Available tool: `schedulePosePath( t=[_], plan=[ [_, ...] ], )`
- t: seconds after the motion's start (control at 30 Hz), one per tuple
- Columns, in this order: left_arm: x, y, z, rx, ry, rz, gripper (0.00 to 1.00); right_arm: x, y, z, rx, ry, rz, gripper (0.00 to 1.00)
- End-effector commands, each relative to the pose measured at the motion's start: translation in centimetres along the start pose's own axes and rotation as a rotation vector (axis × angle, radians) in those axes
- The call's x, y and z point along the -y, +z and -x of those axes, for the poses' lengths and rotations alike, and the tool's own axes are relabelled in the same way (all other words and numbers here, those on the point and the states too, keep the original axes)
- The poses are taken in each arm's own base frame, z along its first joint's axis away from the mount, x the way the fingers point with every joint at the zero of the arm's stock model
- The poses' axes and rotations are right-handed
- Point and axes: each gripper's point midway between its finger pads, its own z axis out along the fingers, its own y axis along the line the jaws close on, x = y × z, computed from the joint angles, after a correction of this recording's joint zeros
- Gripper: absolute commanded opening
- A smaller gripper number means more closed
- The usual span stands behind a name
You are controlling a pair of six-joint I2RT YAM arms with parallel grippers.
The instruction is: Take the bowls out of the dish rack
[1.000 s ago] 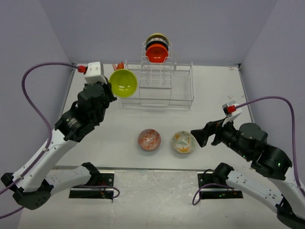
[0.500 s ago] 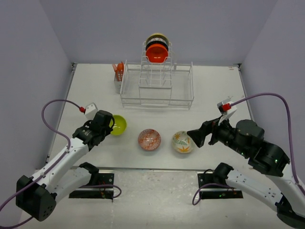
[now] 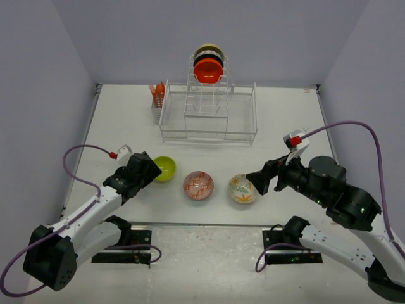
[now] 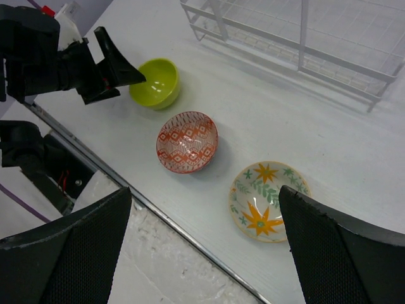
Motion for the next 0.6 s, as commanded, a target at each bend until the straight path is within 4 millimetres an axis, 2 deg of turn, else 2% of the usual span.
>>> schedulePosePath(
  t=[0.0,0.07,0.13,0.17,0.2,0.23,0.3,0.33,0.37,0.4,0.43,0.47,0.5,0.53,0.57],
  plan=[
    [1.6,-0.7,1.3,0.036,-0.06,-0.061,1.0,-0.5,2.0,1.4,-0.009,-0.039,-0.003,0.99],
    [2.1,-2.1,2.6,0.067,-0.067,-0.087,1.0,-0.5,2.8,2.2,-0.016,-0.06,-0.025,0.99],
    [2.6,-3.7,4.2,0.102,-0.071,-0.105,1.0,-0.4,4.5,2.6,-0.045,-0.084,-0.054,0.99],
    [3.1,-4.9,5.1,0.126,-0.063,-0.139,1.0,-0.3,4.6,3.7,-0.021,-0.088,-0.076,0.99],
    [4.4,-6.4,6.5,0.152,-0.065,-0.188,1.0,-0.2,5.9,4.1,-0.032,-0.101,-0.096,0.99],
    [4.8,-7.4,7.2,0.163,-0.045,-0.212,1.0,0.0,6.5,4.7,-0.027,-0.13,-0.114,0.99],
    [5.9,-9.8,9.0,0.205,0.041,-0.269,1.0,1.1,7.5,7.7,0.037,-0.168,-0.209,0.99],
    [7.3,-11.7,10.4,0.229,0.134,-0.318,1.0,1.6,9.2,9.1,0.034,-0.219,-0.258,0.99],
    [7.8,-12.7,11.1,0.24,0.187,-0.337,1.0,3.0,10.0,10.8,0.076,-0.233,-0.347,0.99],
    [9.4,-14.8,12.3,0.256,0.232,-0.4,1.0,3.8,10.9,12.0,0.092,-0.259,-0.392,0.99],
    [9.4,-15.2,12.3,0.247,0.292,-0.398,1.0,5.3,13.3,12.1,0.059,-0.319,-0.451,0.99],
    [9.4,-15.5,12.6,0.254,0.371,-0.397,1.0,5.5,13.7,14.6,0.108,-0.314,-0.482,0.95],
    [9.7,-16.7,13.4,0.274,0.393,-0.408,1.0,6.7,14.6,16.2,0.133,-0.295,-0.511,0.91],
    [9.0,-16.9,13.6,0.278,0.421,-0.382,1.0,7.8,17.3,15.9,0.08,-0.347,-0.526,0.88],
    [8.6,-17.5,14.1,0.308,0.449,-0.379,1.0,7.4,17.8,18.7,0.144,-0.352,-0.519,0.78]
  ],
)
